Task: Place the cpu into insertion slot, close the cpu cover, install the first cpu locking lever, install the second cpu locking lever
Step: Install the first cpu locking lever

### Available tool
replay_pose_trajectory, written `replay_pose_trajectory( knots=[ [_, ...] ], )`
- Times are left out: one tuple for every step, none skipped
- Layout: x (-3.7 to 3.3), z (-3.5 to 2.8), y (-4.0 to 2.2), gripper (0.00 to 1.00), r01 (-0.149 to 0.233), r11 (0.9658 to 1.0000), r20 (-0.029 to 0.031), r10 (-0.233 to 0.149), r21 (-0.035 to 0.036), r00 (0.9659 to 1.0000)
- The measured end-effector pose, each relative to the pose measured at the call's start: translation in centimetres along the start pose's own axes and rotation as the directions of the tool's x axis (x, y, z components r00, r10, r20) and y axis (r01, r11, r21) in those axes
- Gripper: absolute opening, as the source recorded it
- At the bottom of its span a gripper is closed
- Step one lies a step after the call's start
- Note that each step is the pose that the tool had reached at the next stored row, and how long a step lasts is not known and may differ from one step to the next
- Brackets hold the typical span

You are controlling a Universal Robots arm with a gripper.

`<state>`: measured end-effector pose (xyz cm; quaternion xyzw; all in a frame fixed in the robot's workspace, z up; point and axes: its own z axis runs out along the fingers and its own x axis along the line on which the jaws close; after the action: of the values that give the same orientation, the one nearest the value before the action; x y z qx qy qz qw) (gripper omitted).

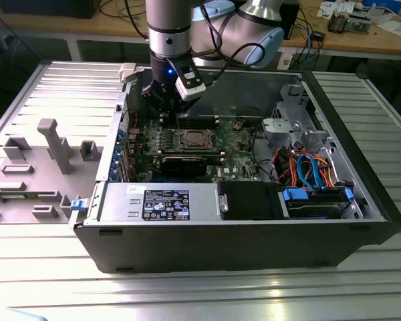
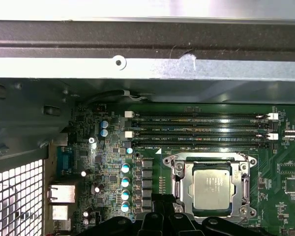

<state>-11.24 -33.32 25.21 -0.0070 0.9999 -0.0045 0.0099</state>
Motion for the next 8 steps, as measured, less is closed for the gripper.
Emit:
replay_pose_trajectory(
  knots=[
    [0.0,0.0,0.0,0.11,0.0,1.0,0.0,0.0,0.0,1.0],
    [0.0,0.0,0.0,0.11,0.0,1.0,0.0,0.0,0.0,1.0],
    [0.0,0.0,0.0,0.11,0.001,1.0,0.0,-0.001,0.0,1.0],
    [0.0,0.0,0.0,0.11,0.001,1.0,0.0,-0.001,0.0,1.0],
    [0.0,0.0,0.0,0.11,0.003,1.0,0.0001,-0.003,-0.0001,1.0],
    [0.0,0.0,0.0,0.11,0.005,1.0,0.0001,-0.005,-0.0001,1.0],
    [0.0,0.0,0.0,0.11,0.007,1.0,0.0001,-0.007,-0.0001,1.0],
    [0.0,0.0,0.0,0.11,0.013,0.9999,0.0001,-0.013,-0.0003,0.9999]
  ],
)
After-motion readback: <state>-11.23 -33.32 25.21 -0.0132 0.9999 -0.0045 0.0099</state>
